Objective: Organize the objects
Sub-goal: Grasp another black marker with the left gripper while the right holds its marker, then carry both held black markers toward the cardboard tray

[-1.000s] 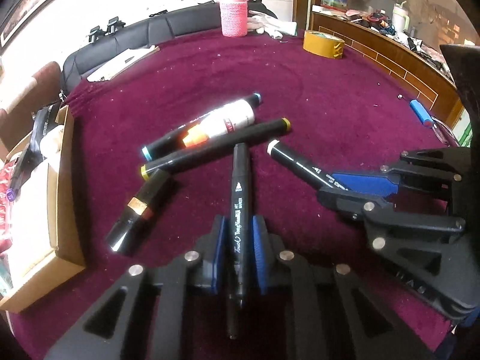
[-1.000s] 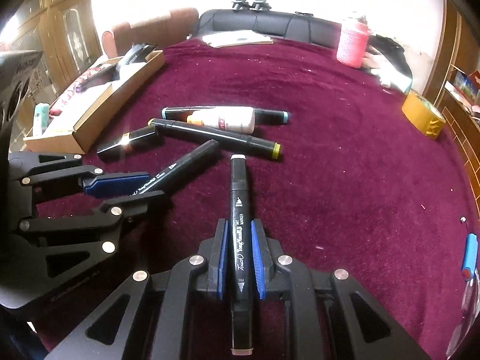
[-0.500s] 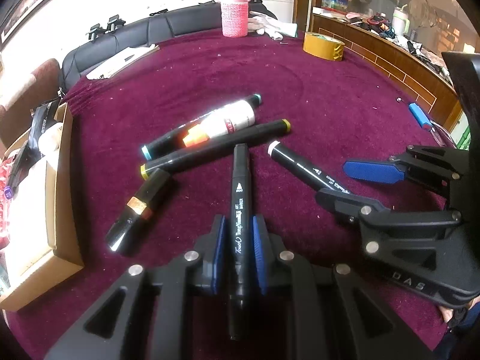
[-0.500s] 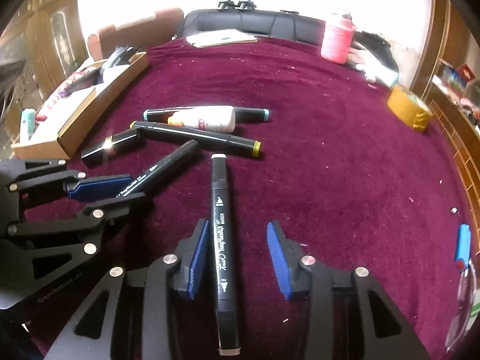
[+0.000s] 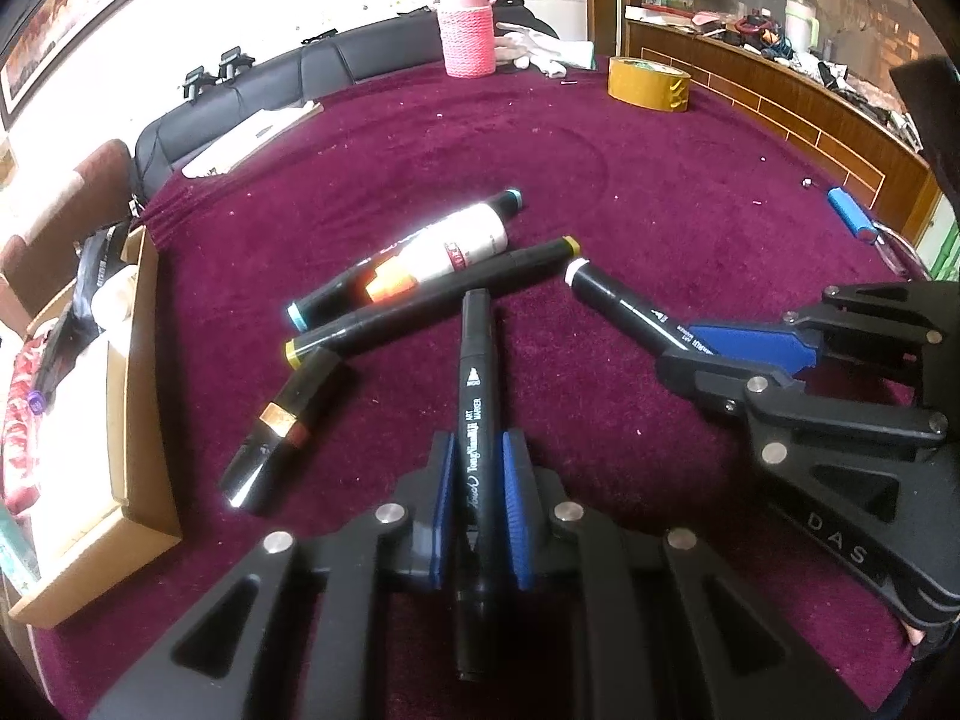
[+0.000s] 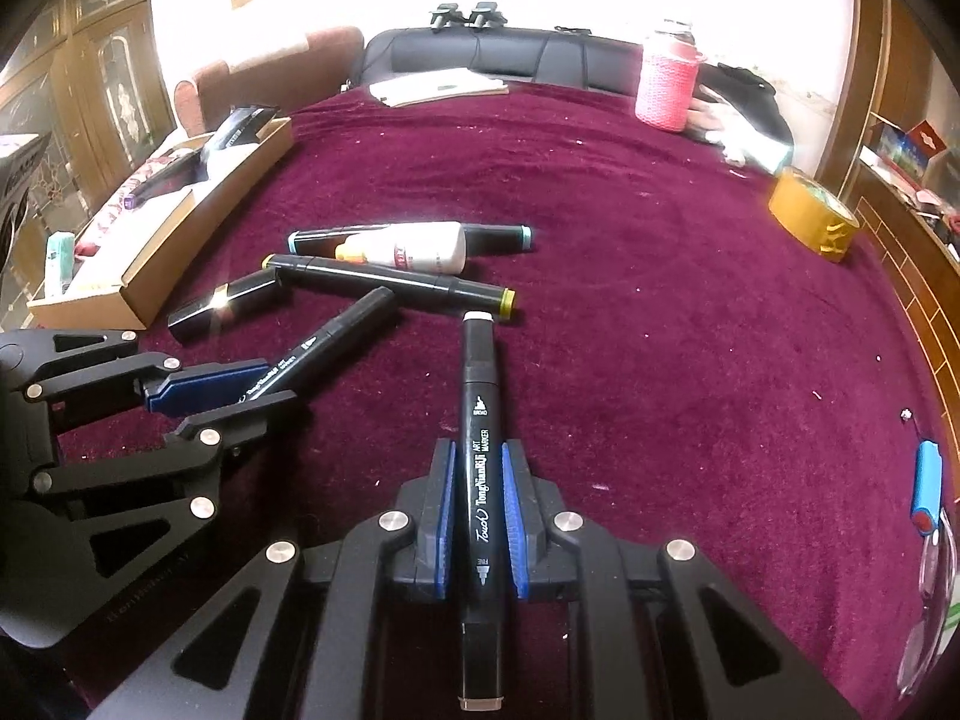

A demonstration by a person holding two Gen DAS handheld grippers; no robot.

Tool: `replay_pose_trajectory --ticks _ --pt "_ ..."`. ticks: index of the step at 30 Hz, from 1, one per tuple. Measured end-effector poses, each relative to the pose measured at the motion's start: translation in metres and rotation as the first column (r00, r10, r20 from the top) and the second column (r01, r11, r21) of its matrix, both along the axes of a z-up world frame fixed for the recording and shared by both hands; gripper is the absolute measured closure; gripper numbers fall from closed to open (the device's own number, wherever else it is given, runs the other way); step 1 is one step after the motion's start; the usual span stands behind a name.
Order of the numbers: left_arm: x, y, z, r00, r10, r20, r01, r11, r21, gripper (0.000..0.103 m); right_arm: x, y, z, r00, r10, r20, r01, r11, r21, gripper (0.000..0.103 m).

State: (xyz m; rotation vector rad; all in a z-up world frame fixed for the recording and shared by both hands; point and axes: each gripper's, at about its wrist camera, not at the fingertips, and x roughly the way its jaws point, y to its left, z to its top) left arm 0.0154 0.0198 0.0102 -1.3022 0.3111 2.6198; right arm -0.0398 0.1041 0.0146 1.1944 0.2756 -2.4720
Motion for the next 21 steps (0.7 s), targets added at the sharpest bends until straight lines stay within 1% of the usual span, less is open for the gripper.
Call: replay_pose_trajectory --ticks 6,10,13,16,21 --pt "0.002 0.001 0.0 1.0 0.012 -0.006 -0.012 1.0 -0.002 0.088 0.003 0.0 0.002 1.0 -0.009 -0.023 0.009 1.0 0.01 0.087" --pt "0.007 -0.003 0.002 0.999 0.041 -0.019 -0.041 0.999 0.004 0.088 0.005 0.002 0.005 0.999 -0.025 -0.042 0.026 1.0 0.013 0.088" --pt "0.013 -0.01 0.006 0.998 0.062 -0.033 -0.061 0.998 0.026 0.088 0.009 0.006 0.009 0.997 -0.043 -0.057 0.043 0.999 0.01 0.088" --pt "0.019 -0.017 0.008 0.996 0.082 -0.04 -0.08 0.996 0.044 0.088 0.011 0.012 0.012 0.997 -0.063 -0.052 0.063 0.998 -0.008 0.088" --pt "0.028 -0.026 0.015 0.993 0.089 -0.082 -0.085 0.995 0.046 0.088 0.01 0.015 0.015 0.995 -0.099 -0.023 0.098 0.994 -0.041 0.088"
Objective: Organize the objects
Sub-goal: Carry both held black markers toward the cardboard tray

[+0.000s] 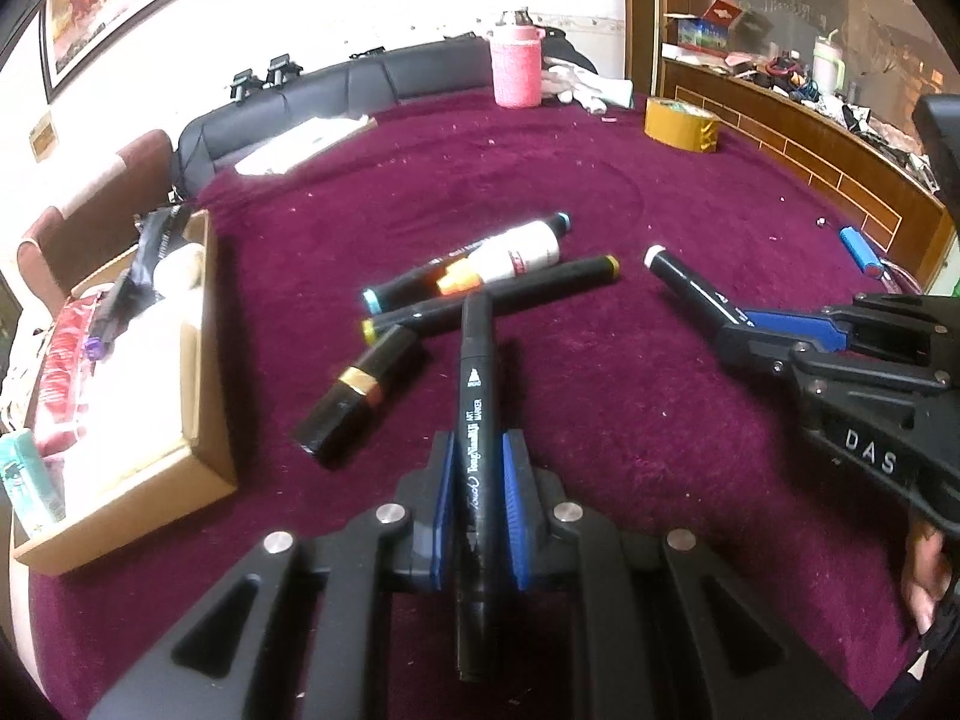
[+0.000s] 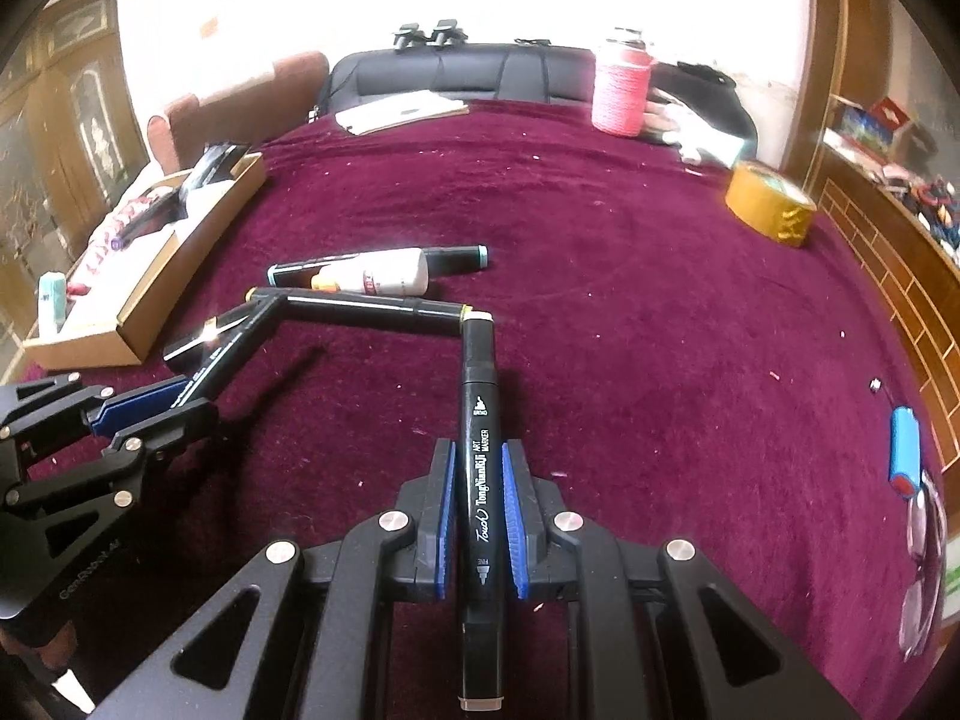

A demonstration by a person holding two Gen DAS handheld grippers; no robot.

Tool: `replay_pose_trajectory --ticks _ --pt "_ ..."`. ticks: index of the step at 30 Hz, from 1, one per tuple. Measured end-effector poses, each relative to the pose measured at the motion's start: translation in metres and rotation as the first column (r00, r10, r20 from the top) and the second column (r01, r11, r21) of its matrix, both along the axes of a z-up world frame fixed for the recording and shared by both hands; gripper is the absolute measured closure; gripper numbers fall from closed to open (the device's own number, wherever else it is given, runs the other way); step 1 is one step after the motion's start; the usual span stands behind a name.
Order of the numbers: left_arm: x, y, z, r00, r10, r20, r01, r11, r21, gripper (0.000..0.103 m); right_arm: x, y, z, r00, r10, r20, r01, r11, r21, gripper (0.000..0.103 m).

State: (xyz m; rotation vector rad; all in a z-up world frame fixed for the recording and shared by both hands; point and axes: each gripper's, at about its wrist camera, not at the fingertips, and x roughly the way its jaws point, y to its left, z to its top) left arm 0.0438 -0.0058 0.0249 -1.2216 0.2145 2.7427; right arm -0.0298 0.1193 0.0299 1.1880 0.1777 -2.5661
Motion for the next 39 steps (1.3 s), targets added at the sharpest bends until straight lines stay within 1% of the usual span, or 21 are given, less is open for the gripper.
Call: replay_pose_trajectory --ticks 4,9,20,30,39 --pt "0.001 -0.014 0.005 1.0 0.019 -0.021 -0.018 0.999 0.042 0.088 0.001 -0.006 0.004 1.0 -0.005 0.003 0.005 1.0 -0.003 0.087" --pt "0.006 -0.023 0.01 0.997 0.044 -0.059 -0.04 0.998 0.058 0.088 0.006 -0.02 0.007 1.0 0.015 0.004 -0.015 1.0 0.018 0.087" --pt "0.019 -0.037 0.016 0.991 0.073 -0.11 -0.067 0.996 0.056 0.088 0.014 -0.041 0.014 0.999 0.037 0.0 -0.037 0.999 0.033 0.087" --pt "0.031 -0.05 0.025 0.984 0.096 -0.152 -0.085 0.993 0.078 0.088 0.022 -0.059 0.025 0.998 0.06 -0.012 -0.059 0.997 0.045 0.087" --pt "0.043 -0.077 0.032 0.975 0.145 -0.167 -0.123 0.982 0.14 0.088 0.025 -0.083 0.032 0.995 0.102 -0.007 -0.101 0.994 0.036 0.087"
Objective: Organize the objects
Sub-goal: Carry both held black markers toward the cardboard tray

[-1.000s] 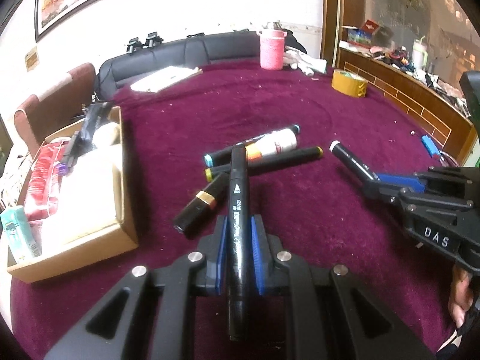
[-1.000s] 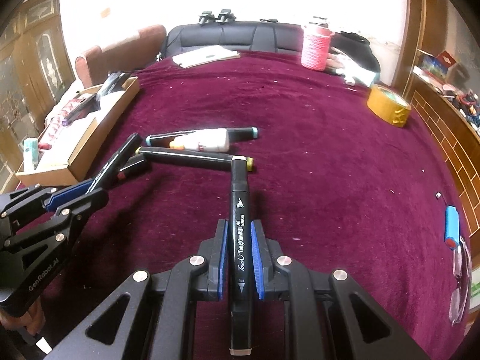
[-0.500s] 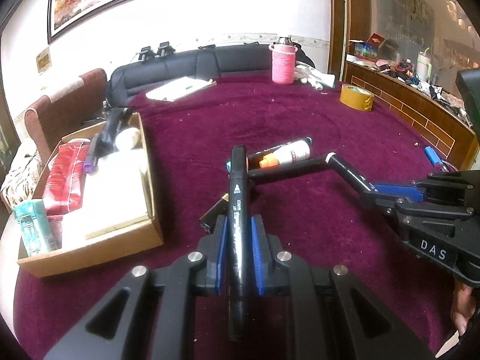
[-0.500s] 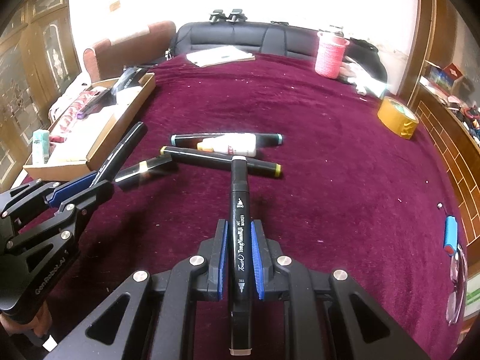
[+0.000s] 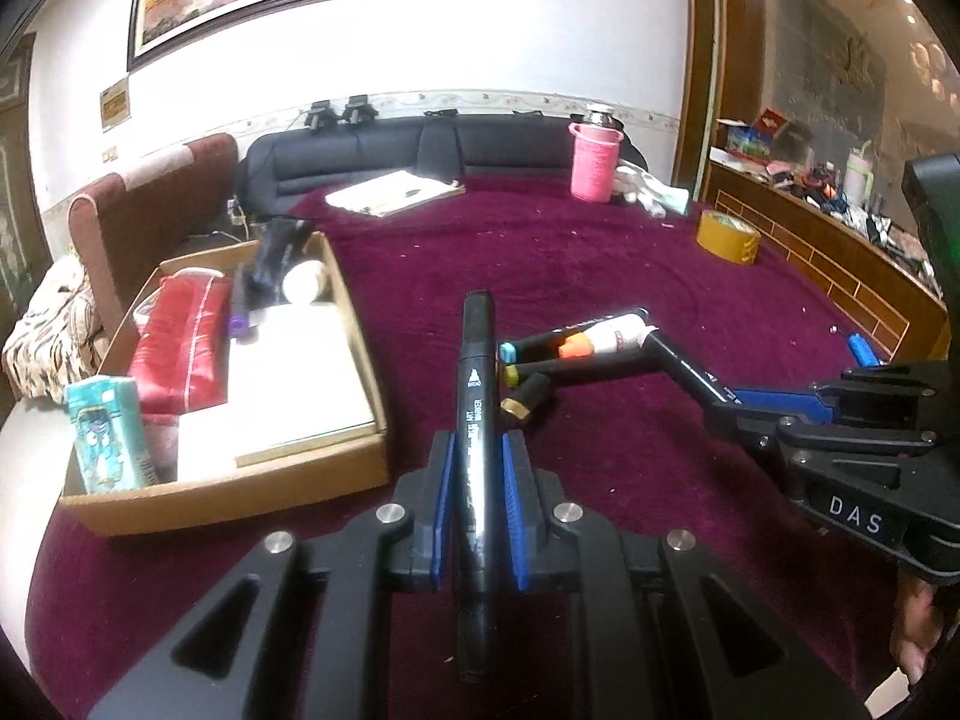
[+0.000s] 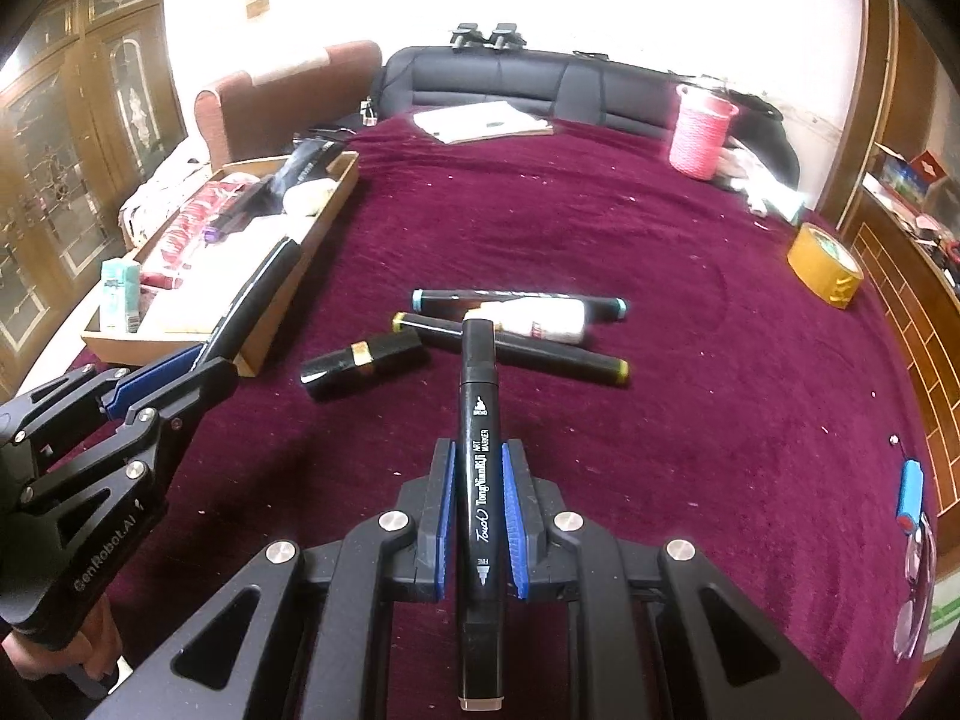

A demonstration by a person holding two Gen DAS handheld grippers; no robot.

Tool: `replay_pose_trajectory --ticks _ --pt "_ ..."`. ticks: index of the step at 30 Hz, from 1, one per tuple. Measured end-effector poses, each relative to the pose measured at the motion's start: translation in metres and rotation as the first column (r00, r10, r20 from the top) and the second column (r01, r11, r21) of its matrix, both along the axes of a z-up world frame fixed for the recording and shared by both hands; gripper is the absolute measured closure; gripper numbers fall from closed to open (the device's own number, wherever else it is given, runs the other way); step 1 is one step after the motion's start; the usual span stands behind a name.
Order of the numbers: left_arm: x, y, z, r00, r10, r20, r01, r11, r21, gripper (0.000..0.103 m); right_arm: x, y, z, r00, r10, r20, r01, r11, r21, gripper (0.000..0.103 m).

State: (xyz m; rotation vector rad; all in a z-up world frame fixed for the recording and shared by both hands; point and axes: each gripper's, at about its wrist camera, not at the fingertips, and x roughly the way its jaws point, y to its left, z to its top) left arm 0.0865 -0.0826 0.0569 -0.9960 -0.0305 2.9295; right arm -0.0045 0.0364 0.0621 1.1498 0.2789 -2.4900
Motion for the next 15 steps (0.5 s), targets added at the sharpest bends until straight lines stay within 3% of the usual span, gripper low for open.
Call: replay_pose_trajectory --ticks 15 --pt "0.012 -0.07 0.014 0.988 0.148 -0.032 -0.145 0.986 0.085 0.088 -0.018 0.039 0.027 0.996 -0.093 -0.003 0.092 0.993 -0.075 0.087"
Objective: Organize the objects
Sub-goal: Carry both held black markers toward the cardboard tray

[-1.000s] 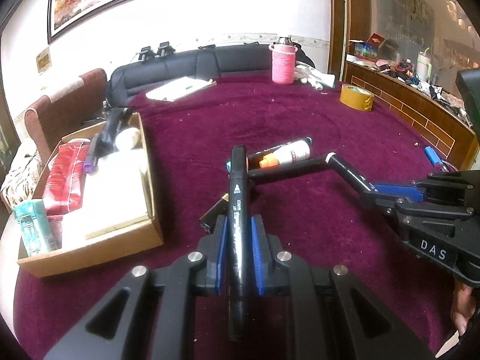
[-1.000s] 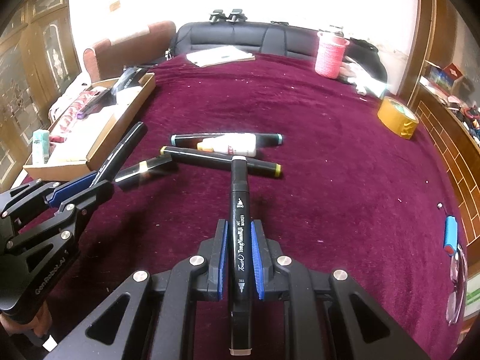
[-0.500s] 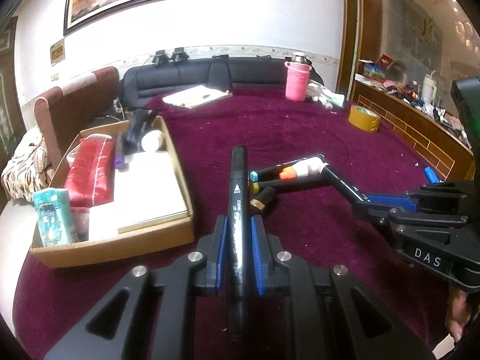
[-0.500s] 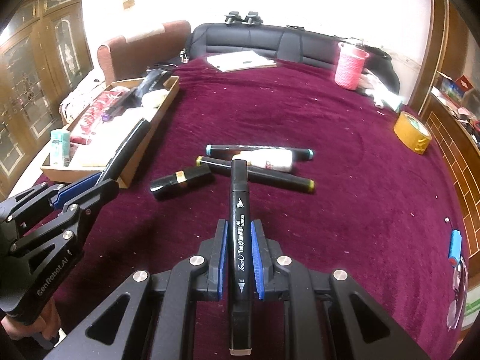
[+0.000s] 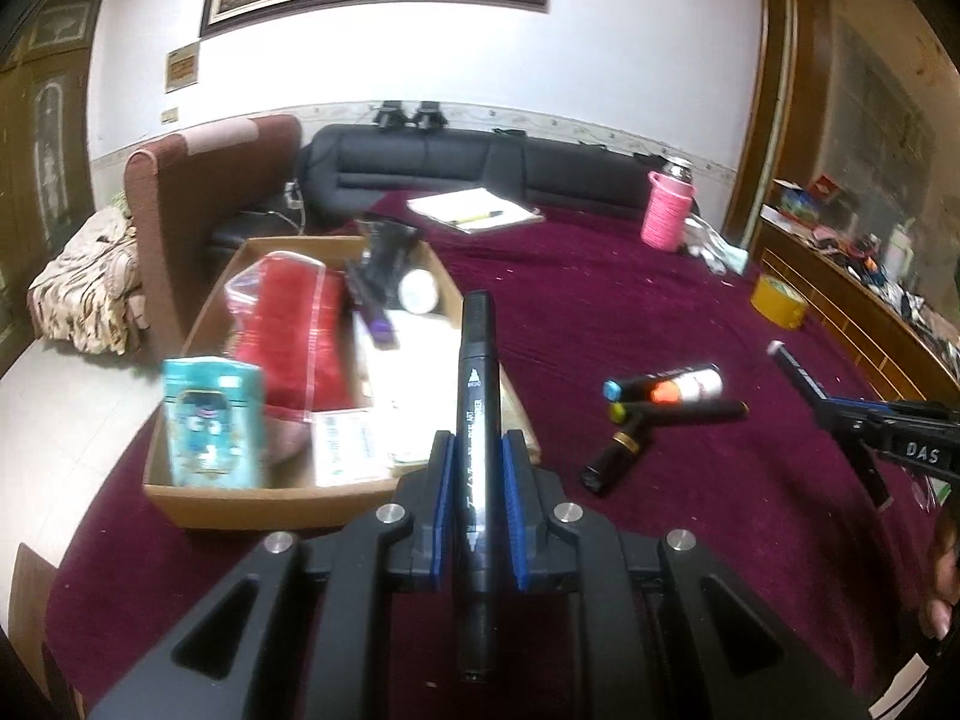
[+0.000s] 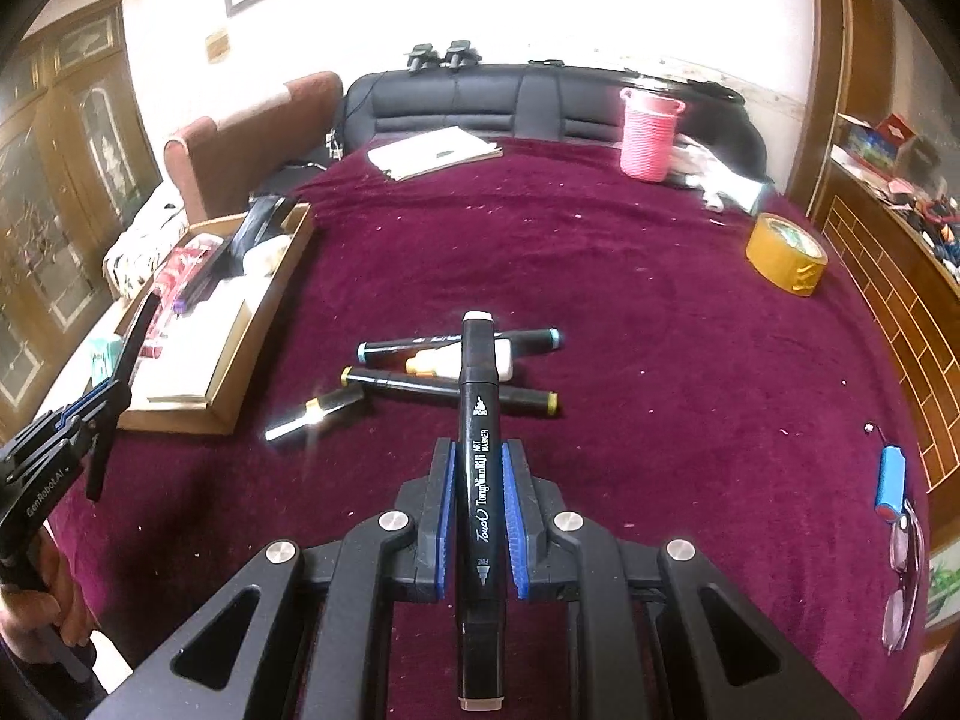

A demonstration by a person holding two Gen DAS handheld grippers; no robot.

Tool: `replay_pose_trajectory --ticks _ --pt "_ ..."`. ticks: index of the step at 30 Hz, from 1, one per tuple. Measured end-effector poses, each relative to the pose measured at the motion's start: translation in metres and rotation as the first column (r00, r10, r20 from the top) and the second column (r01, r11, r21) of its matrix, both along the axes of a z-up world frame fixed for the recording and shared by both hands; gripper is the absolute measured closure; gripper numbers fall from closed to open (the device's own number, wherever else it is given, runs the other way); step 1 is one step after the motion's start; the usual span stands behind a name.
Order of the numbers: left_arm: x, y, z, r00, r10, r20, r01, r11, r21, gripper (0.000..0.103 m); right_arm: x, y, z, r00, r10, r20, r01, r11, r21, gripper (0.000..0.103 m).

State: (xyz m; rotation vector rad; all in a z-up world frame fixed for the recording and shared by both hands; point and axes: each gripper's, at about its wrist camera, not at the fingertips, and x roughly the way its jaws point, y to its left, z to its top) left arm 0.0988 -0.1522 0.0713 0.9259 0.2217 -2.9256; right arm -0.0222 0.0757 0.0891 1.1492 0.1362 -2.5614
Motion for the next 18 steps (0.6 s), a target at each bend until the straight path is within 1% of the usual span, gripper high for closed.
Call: replay_pose_trajectory --ticks 5,9,14,18 --pt "0.002 -0.018 0.004 0.999 0.035 -0.003 -0.035 0.999 0.014 0.088 -0.006 -0.001 0.004 1.0 0.012 0.017 -0.012 1.0 -0.02 0.087" --pt "0.001 -0.034 0.007 0.999 0.053 -0.002 -0.053 0.997 0.054 0.088 -0.009 -0.017 0.009 0.998 0.057 0.033 -0.056 0.998 -0.041 0.087" --pt "0.002 -0.055 0.012 0.995 0.096 -0.009 -0.095 0.992 0.083 0.088 -0.01 -0.056 0.023 0.99 0.143 0.014 -0.142 0.989 -0.048 0.087" --pt "0.001 -0.07 0.015 0.994 0.113 -0.002 -0.112 0.989 0.099 0.088 -0.014 -0.098 0.03 0.974 0.225 0.018 -0.223 0.973 -0.058 0.087"
